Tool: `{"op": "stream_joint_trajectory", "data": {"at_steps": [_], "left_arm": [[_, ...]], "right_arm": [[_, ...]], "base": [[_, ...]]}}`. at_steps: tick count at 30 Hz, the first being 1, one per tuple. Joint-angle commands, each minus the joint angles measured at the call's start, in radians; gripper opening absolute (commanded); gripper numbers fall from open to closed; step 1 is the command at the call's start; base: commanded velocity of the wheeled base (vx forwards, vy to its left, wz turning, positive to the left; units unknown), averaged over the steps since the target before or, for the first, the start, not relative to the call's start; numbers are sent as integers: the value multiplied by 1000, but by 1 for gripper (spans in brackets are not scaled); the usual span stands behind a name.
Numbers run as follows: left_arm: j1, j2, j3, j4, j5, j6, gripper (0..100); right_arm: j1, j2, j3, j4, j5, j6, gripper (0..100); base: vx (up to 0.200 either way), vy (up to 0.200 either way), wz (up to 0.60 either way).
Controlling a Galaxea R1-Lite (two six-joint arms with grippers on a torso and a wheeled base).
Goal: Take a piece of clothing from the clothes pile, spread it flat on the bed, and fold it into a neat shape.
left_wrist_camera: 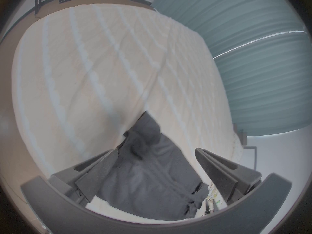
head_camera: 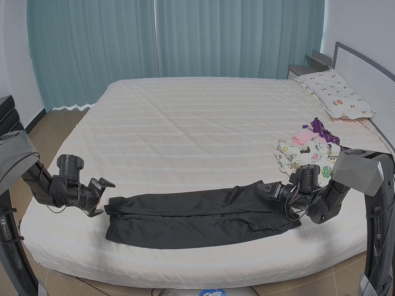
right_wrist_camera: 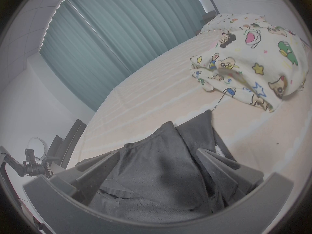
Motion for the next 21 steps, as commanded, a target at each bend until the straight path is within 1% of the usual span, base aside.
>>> {"op": "stream_joint_trajectory", "data": {"at_steps": [1, 14, 15, 21], "left_arm": [[-6, 12, 13, -27, 2, -20, 100], [-17, 21, 13, -30, 16, -14, 100], [-17, 23, 13, -30, 16, -14, 100], [-17, 23, 13, -30, 17, -13, 100]], "right_arm": [[8, 45, -36, 7, 8, 0, 100], [8, 82, -75, 23, 7, 0, 100], [10, 86, -75, 27, 4, -3, 0], [7, 82, -58, 27, 1, -15, 0]], "base": [[0, 0, 0], [0, 0, 0], [0, 0, 0], [0, 0, 0]]}}
